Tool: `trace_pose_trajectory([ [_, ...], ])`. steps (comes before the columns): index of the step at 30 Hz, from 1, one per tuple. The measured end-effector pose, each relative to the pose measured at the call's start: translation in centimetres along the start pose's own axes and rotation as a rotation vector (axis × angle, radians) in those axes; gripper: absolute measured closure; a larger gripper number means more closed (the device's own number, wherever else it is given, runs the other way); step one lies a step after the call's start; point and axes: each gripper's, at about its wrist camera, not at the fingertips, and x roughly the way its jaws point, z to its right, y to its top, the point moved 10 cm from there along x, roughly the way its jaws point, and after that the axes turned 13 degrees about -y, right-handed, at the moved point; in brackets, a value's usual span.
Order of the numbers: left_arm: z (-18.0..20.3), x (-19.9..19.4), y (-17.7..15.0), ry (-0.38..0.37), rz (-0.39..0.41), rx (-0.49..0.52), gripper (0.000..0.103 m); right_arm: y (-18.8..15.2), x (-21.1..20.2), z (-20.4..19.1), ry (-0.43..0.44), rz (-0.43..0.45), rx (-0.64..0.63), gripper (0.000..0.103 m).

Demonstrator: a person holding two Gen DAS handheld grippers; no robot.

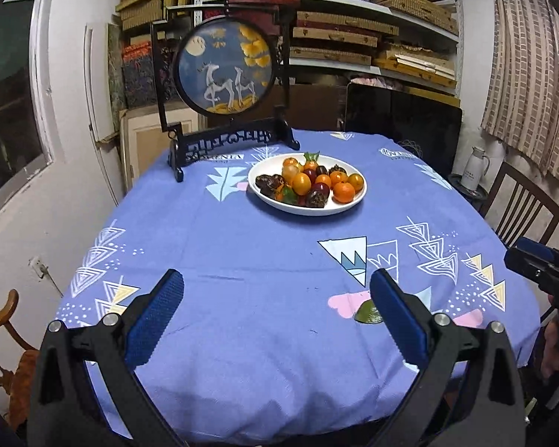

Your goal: Organize fruits

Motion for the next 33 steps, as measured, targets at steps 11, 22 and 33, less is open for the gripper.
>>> trace_pose_trajectory([
  [11,-0.5,-0.8,0.7,0.067,0.029,0.014,0.005,-0.1,-1.7,0.9,-0.043,0.054,-0.017,0.004],
  [22,-1.3,-0.9,1.0,0.094,0.041,0.005,0.005,-0.5,-1.4,0.8,-0.038,0.041,-0.016,0.004],
  [33,-2.6,-0.4,0.6,0.118,0.014,-0.036,0.005,-0.9,-0.9,0.9,-0.044,0.026,-0.011,0.004],
])
